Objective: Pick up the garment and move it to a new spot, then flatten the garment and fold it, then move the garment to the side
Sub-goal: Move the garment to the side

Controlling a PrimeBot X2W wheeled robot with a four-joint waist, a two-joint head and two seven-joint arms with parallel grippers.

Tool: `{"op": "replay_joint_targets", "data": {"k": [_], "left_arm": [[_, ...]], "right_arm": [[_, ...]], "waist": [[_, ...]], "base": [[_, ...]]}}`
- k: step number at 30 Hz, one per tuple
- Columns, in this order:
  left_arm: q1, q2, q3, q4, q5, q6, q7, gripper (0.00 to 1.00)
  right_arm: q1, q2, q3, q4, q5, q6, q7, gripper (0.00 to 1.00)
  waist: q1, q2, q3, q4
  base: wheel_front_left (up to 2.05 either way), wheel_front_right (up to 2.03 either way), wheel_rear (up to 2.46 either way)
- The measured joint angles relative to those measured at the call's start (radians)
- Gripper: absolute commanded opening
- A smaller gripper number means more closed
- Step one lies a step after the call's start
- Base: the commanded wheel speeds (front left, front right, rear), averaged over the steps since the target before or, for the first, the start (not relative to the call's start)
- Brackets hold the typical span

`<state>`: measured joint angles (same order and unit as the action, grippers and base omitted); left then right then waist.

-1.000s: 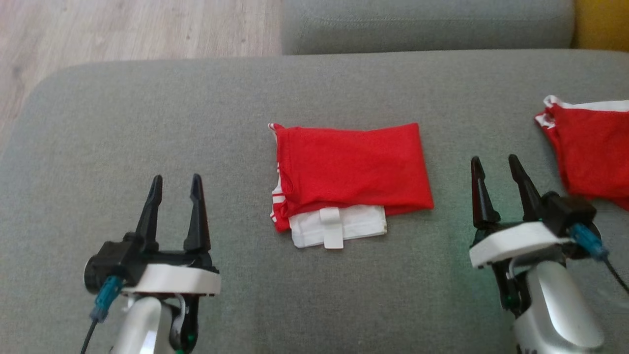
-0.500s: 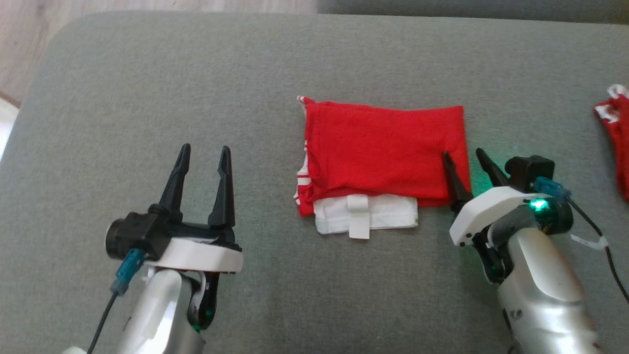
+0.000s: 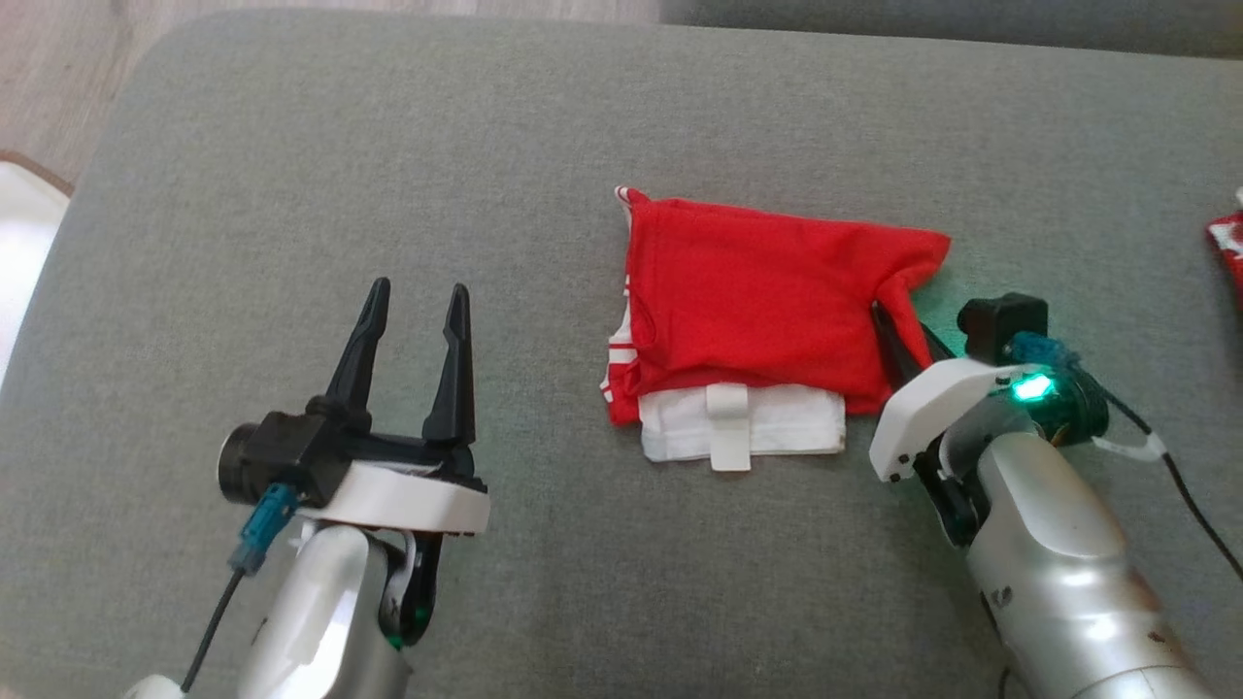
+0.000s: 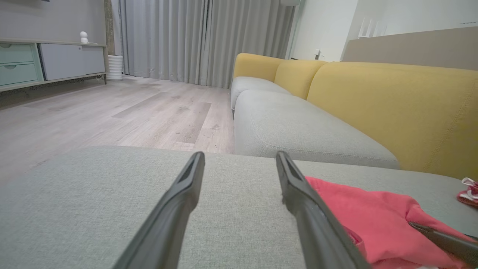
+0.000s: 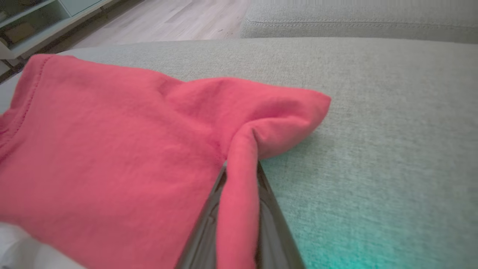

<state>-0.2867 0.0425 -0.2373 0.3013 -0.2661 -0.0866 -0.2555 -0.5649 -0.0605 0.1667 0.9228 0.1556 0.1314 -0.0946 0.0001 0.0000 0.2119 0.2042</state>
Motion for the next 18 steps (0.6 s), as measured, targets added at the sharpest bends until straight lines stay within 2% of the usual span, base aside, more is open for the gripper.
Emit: {"op": "replay_joint_targets", "data": {"k": [11,14,18], "left_arm": [[0.003,0.000,-0.020,-0.003,0.002,0.002,0.000,1.00],[0.004,0.000,-0.039,-0.010,0.002,0.007,0.000,1.00],[0.003,0.000,-0.063,-0.019,0.002,0.013,0.000,1.00]], "right_arm": [[-0.004,-0.003,-0.007,-0.004,-0.175,0.000,-0.085,0.00],[-0.015,-0.031,0.011,-0.034,-0.216,0.000,-0.092,0.00],[-0.034,-0.099,0.044,-0.091,-0.233,0.000,-0.090,0.00]], "waist": [[-0.0001,0.0000,-0.037,-0.083],[-0.0001,0.0000,-0.043,-0.120],[-0.0001,0.0000,-0.043,-0.175]], "base": [[0.00,0.00,0.00],[0.00,0.00,0.00],[0.00,0.00,0.00]]}}
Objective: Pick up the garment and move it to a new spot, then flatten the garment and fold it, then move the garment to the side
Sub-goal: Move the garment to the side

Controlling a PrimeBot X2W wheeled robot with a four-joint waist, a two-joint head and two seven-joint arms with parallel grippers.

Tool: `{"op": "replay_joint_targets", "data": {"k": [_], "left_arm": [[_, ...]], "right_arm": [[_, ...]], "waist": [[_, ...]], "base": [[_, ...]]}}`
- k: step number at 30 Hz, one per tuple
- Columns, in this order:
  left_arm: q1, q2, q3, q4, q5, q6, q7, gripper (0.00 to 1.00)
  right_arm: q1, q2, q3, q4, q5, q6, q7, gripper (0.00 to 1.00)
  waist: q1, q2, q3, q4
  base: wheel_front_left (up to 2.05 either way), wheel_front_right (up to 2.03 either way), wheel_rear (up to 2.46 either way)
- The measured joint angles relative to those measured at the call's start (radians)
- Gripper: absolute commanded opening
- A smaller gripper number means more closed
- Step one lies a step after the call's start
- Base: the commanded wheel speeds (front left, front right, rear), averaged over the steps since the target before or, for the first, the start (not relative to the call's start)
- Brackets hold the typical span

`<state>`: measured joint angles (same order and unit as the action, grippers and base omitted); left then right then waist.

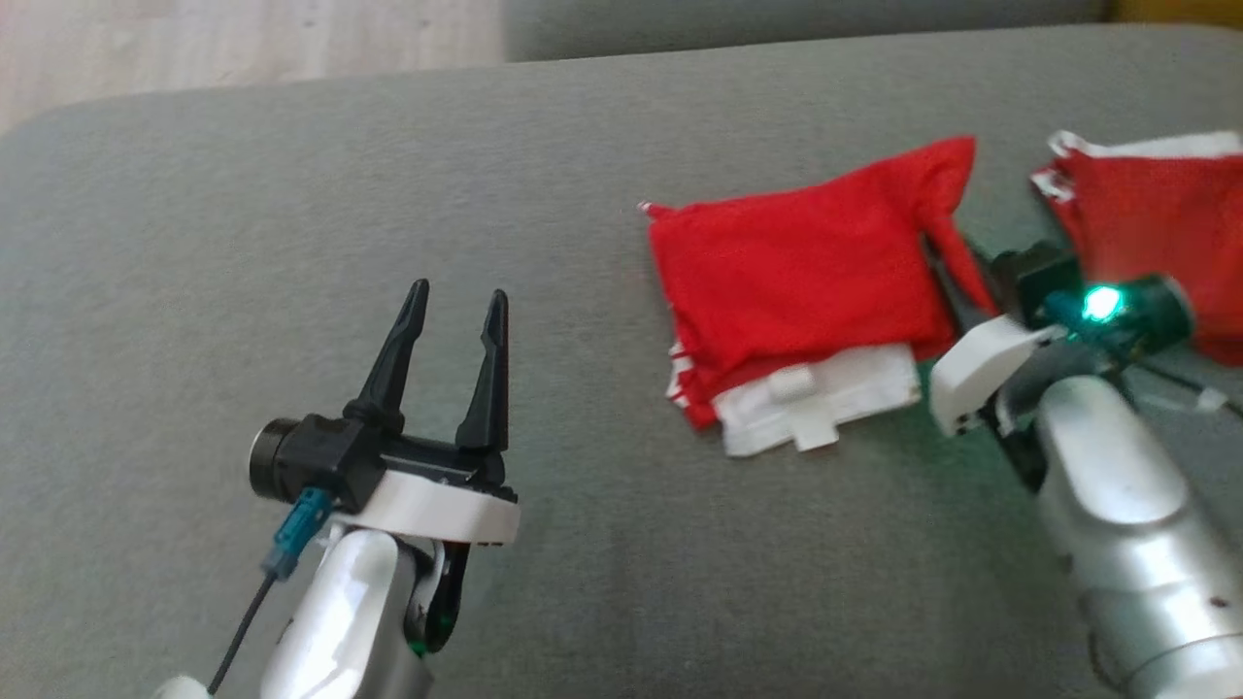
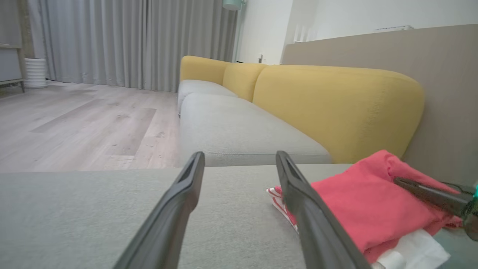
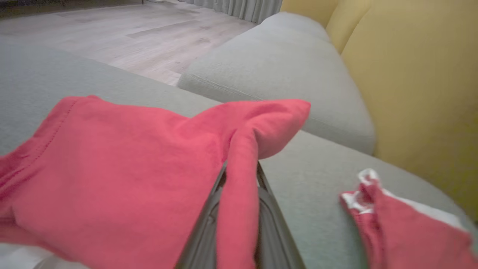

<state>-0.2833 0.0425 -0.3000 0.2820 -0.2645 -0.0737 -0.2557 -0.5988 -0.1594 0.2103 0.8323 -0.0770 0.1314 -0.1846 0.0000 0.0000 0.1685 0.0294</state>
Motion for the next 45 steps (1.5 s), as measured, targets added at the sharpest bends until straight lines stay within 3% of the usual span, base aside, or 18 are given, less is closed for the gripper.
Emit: {"op": "replay_joint_targets", "data": {"k": [11,19,33,34,35,36,37,45], "left_arm": [[-0.073,-0.001,-0.051,-0.053,-0.009,0.012,-0.001,1.00],[-0.121,-0.001,-0.054,-0.055,-0.009,0.003,-0.001,1.00],[-0.123,-0.001,-0.045,-0.040,-0.009,-0.007,-0.001,1.00],[-0.123,-0.002,-0.043,-0.038,-0.010,-0.007,-0.001,1.00],[-0.123,-0.001,-0.040,-0.033,-0.014,-0.007,-0.001,1.00],[-0.123,-0.001,-0.038,-0.029,-0.018,-0.007,-0.001,1.00],[-0.123,-0.001,-0.036,-0.026,-0.018,-0.007,-0.001,1.00],[-0.120,-0.002,0.002,-0.012,-0.018,-0.014,-0.001,1.00]], "right_arm": [[-0.055,-0.252,0.039,-0.191,0.078,0.000,0.113,0.00],[-0.098,-0.382,-0.037,-0.185,0.123,0.000,0.178,0.00],[-0.107,-0.398,-0.220,-0.087,0.046,0.000,0.218,0.00],[-0.107,-0.394,-0.230,-0.078,0.043,0.000,0.222,0.07],[-0.107,-0.388,-0.243,-0.072,0.040,0.000,0.225,0.70],[-0.107,-0.382,-0.256,-0.066,0.034,0.000,0.226,0.70],[-0.107,-0.375,-0.270,-0.062,0.026,0.000,0.226,1.00],[-0.108,-0.291,-0.291,-0.090,-0.015,0.000,0.200,1.00]], "waist": [[0.0001,0.0000,0.066,-0.121],[0.0002,0.0000,0.154,-0.133],[0.0001,0.0000,0.187,-0.087],[0.0001,0.0000,0.187,-0.085],[0.0001,0.0000,0.186,-0.085],[0.0001,0.0000,0.184,-0.084],[0.0001,0.0000,0.182,-0.085],[0.0000,0.0000,0.128,-0.097]], "base": [[0.00,0.00,0.00],[0.00,0.00,0.00],[0.00,0.00,0.00],[0.00,0.00,0.00],[0.00,0.00,0.00],[0.00,0.00,0.00],[0.00,0.00,0.00],[0.00,0.00,0.00]]}}
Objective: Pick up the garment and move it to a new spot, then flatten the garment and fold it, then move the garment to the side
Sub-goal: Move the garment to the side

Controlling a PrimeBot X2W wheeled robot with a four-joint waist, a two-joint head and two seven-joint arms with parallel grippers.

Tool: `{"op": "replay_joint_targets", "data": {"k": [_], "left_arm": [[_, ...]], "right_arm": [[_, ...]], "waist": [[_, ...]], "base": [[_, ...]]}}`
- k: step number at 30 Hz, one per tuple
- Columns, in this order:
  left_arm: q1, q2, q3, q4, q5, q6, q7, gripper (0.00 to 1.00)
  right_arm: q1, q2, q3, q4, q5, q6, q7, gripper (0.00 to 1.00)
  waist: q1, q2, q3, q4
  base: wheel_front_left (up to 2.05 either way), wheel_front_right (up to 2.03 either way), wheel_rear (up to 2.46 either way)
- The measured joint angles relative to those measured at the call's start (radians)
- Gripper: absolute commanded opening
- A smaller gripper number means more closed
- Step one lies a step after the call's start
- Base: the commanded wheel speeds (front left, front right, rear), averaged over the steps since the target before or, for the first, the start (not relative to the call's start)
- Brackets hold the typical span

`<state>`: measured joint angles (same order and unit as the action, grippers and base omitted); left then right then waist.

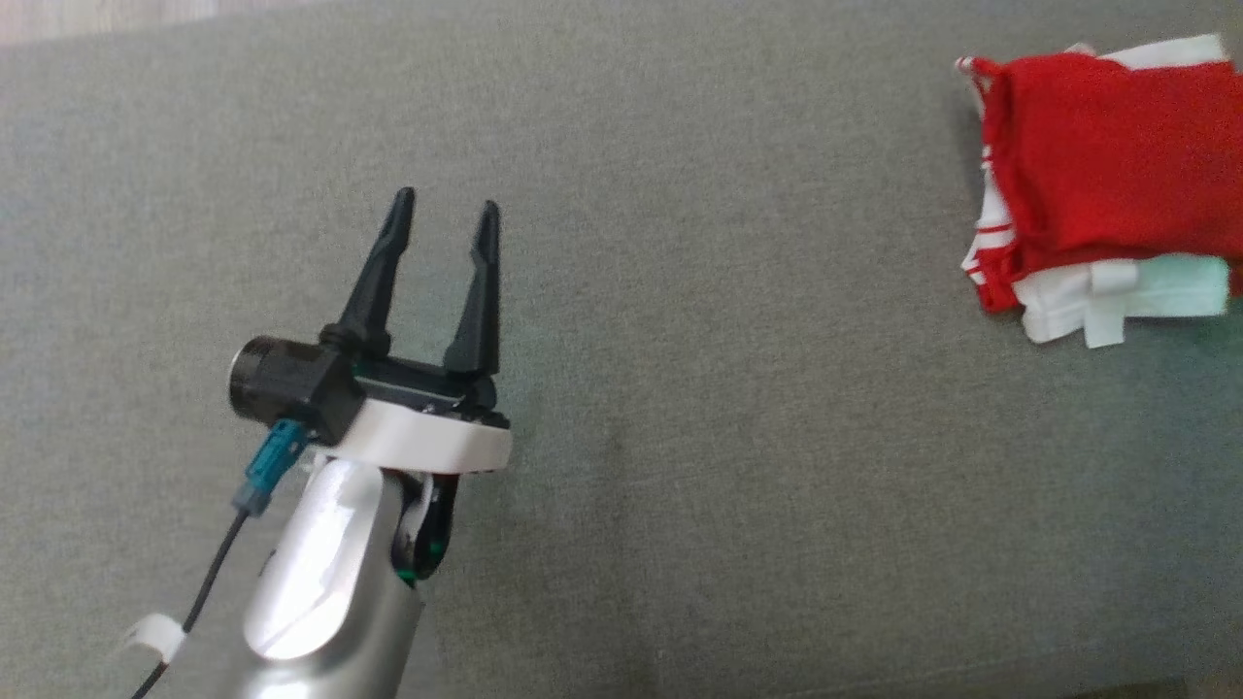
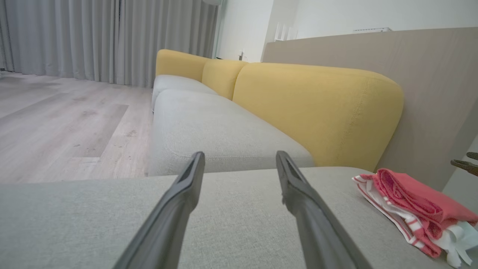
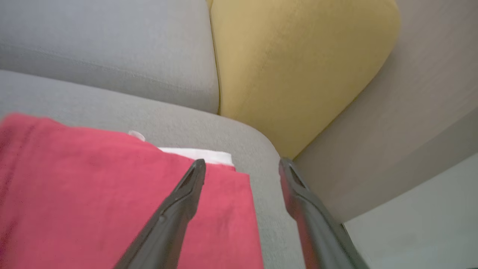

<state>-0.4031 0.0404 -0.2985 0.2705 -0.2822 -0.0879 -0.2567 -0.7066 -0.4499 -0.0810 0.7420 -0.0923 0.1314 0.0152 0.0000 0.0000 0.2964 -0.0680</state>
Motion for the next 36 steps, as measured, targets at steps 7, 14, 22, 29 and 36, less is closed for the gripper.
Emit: {"op": "replay_joint_targets", "data": {"k": [7,14,22,29,36], "left_arm": [[0.048,0.000,0.060,0.000,0.002,0.009,0.000,1.00],[0.115,0.000,0.118,-0.015,0.003,0.017,0.000,1.00],[0.192,0.001,0.152,-0.019,0.010,0.019,0.000,1.00],[0.230,0.001,0.155,-0.015,0.010,0.018,0.000,1.00],[0.263,0.002,0.155,0.002,0.008,0.017,0.000,1.00]], "right_arm": [[-0.001,0.093,0.058,-0.061,0.026,0.000,-0.042,1.00],[0.007,0.174,0.100,-0.177,0.121,0.000,-0.067,1.00],[0.158,0.329,0.088,-0.327,0.216,0.000,-0.097,1.00],[0.290,0.384,0.060,-0.373,0.276,0.000,-0.123,1.00],[0.432,0.391,0.110,-0.322,0.342,0.000,-0.185,1.00]], "waist": [[-0.0001,0.0000,-0.086,-0.008],[-0.0002,0.0000,-0.169,0.004],[-0.0002,0.0000,-0.230,0.041],[-0.0001,0.0000,-0.260,0.070],[-0.0001,0.0000,-0.283,0.097]], "base": [[0.00,0.00,0.00],[0.00,0.00,0.00],[0.00,0.00,0.00],[0.00,0.00,0.00],[0.00,0.00,0.00]]}}
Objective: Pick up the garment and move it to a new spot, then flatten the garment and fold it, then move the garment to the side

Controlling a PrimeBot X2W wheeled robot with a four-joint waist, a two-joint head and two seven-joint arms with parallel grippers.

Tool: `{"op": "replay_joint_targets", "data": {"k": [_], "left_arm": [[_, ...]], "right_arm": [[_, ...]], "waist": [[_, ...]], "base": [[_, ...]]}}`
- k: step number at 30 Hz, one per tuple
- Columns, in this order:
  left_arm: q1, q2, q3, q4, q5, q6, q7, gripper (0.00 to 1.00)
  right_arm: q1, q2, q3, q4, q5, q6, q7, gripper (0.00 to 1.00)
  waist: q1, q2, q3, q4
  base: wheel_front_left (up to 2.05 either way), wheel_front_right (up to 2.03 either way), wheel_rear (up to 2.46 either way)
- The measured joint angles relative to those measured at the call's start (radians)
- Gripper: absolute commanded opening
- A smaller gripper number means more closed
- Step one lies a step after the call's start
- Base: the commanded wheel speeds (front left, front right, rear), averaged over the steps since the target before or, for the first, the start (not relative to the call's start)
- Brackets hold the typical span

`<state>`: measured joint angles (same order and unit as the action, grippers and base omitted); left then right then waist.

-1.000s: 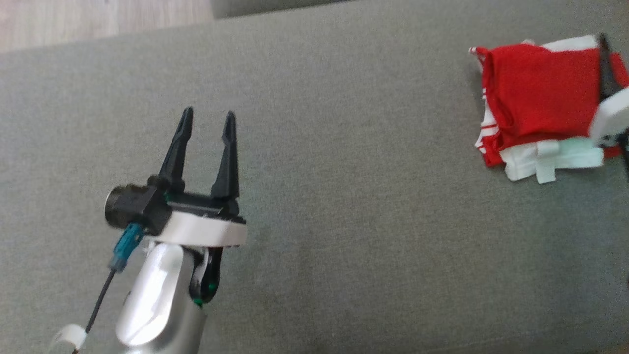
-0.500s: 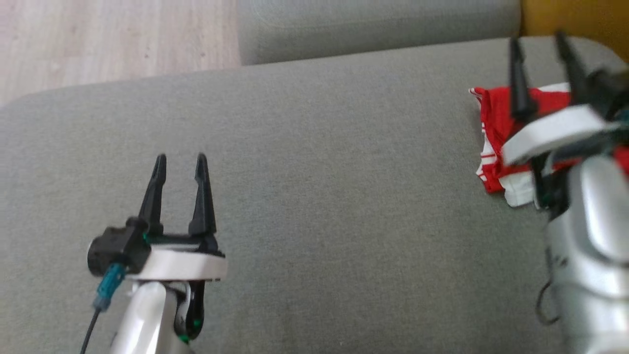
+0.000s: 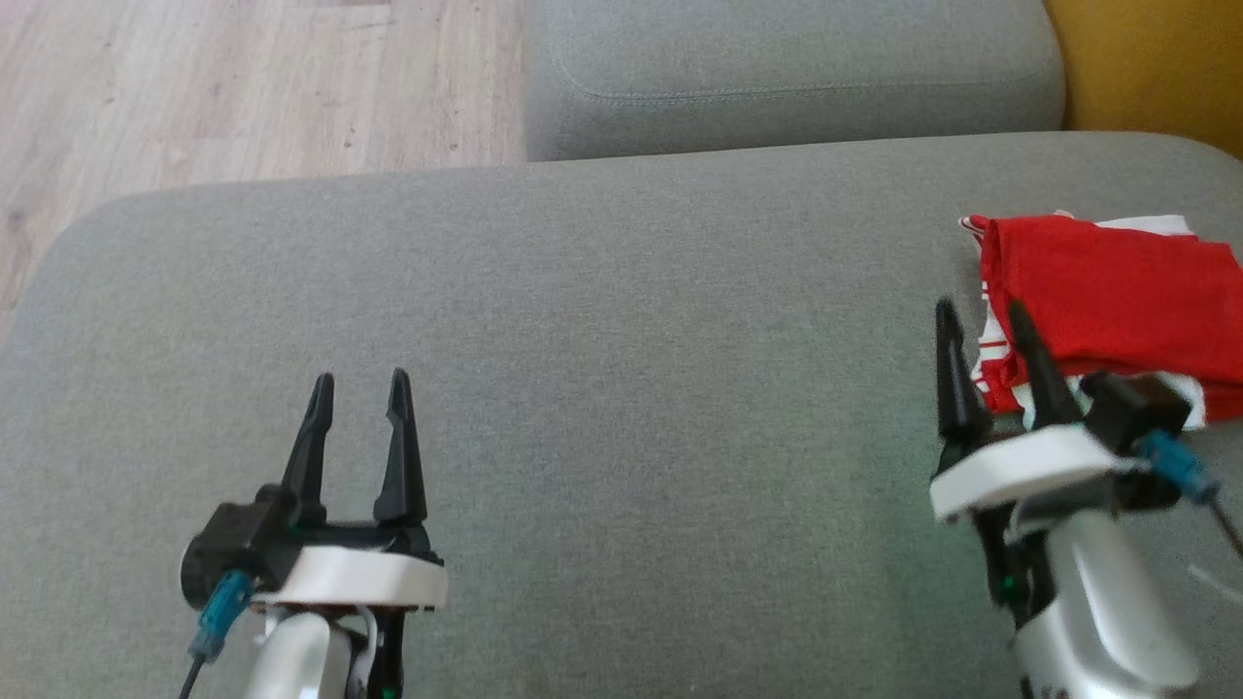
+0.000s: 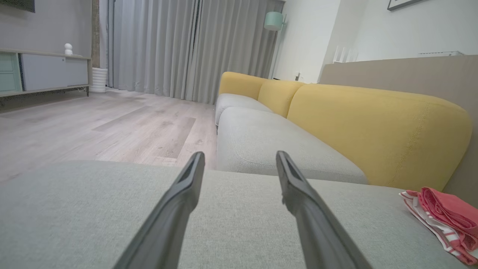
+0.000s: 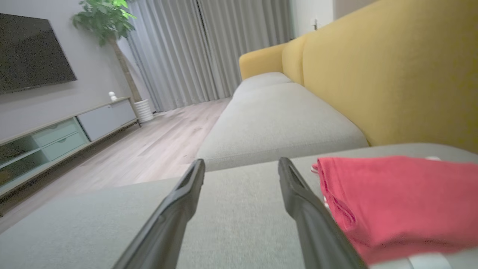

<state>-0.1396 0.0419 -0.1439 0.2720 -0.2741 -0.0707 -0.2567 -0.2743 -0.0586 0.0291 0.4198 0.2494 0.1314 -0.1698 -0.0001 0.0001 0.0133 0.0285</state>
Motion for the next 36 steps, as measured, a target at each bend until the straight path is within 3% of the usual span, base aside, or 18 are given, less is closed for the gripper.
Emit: {"op": "replay_joint_targets", "data": {"k": [9,36], "left_arm": [[0.033,0.000,0.007,0.011,-0.043,-0.001,0.000,1.00],[0.037,0.000,0.023,0.013,-0.097,0.010,0.000,1.00]], "right_arm": [[0.048,0.003,0.033,0.063,0.006,0.000,-0.060,1.00],[0.047,0.003,0.056,0.079,0.017,0.000,-0.078,1.00]], "waist": [[0.0001,0.0000,-0.005,0.012],[0.0001,0.0000,-0.011,-0.001]], "base": [[0.00,0.00,0.00],[0.00,0.00,0.00]]}}
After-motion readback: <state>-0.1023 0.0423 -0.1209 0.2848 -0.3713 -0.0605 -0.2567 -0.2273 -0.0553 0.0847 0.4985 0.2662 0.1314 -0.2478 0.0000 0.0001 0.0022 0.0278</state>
